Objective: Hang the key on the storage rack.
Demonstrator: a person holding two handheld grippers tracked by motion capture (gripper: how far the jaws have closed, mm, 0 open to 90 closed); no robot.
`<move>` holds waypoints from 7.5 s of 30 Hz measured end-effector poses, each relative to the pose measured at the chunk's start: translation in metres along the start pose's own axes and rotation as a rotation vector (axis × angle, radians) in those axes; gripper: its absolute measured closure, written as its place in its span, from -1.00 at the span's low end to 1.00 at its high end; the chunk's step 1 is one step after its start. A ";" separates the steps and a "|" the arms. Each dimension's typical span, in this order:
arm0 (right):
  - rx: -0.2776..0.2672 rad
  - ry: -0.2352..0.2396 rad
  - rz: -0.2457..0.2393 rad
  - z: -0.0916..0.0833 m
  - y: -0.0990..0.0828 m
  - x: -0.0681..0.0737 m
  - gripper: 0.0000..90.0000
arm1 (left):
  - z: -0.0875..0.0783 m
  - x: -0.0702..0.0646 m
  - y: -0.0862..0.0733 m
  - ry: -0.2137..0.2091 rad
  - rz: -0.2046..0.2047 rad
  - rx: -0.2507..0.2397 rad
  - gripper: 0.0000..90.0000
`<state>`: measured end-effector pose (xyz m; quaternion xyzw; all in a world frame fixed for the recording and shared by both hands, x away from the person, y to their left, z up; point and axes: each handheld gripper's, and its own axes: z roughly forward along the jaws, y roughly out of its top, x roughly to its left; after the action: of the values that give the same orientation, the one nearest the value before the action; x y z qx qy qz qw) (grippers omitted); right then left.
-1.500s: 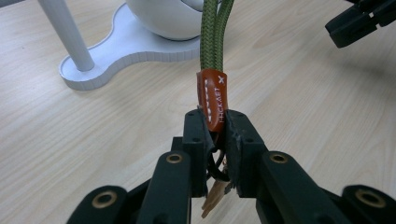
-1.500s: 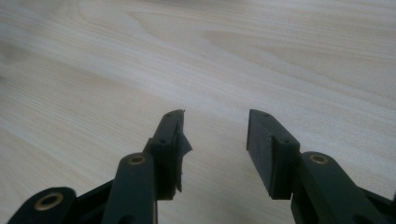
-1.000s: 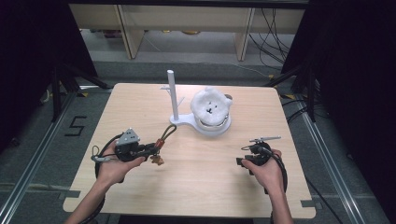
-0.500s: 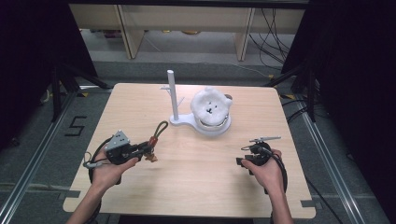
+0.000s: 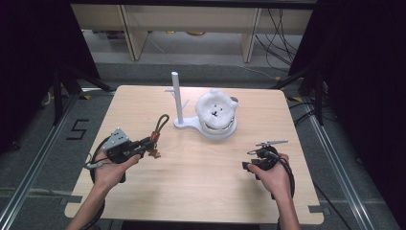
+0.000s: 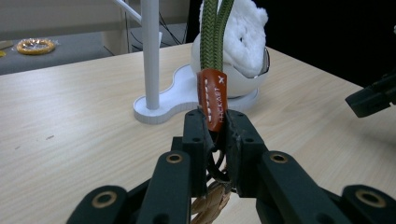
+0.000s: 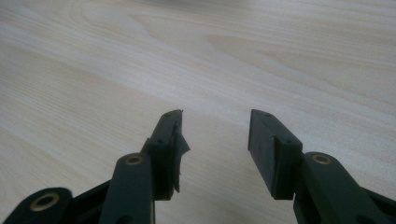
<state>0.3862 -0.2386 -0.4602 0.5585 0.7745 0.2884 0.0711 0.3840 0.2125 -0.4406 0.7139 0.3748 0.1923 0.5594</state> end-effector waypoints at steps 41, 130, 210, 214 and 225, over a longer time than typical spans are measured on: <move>-0.027 -0.006 0.004 -0.003 0.001 0.001 0.23 | 0.022 0.019 0.041 -0.034 -0.065 -0.111 0.75; -0.054 -0.019 0.022 -0.001 -0.001 0.000 0.23 | 0.072 0.056 0.039 -0.035 -0.378 -0.118 0.73; -0.030 -0.026 -0.009 0.006 -0.003 -0.001 0.23 | 0.071 0.075 0.033 -0.120 -0.675 -0.125 0.80; -0.027 -0.032 -0.011 0.007 -0.003 0.000 0.23 | 0.074 0.074 0.033 -0.112 -0.678 -0.116 0.79; -0.029 -0.025 -0.009 0.007 -0.003 -0.001 0.23 | 0.084 0.071 0.035 -0.066 -0.596 -0.112 0.76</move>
<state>0.3868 -0.2379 -0.4675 0.5574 0.7720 0.2920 0.0901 0.4994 0.2073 -0.4428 0.5466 0.5381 0.0167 0.6415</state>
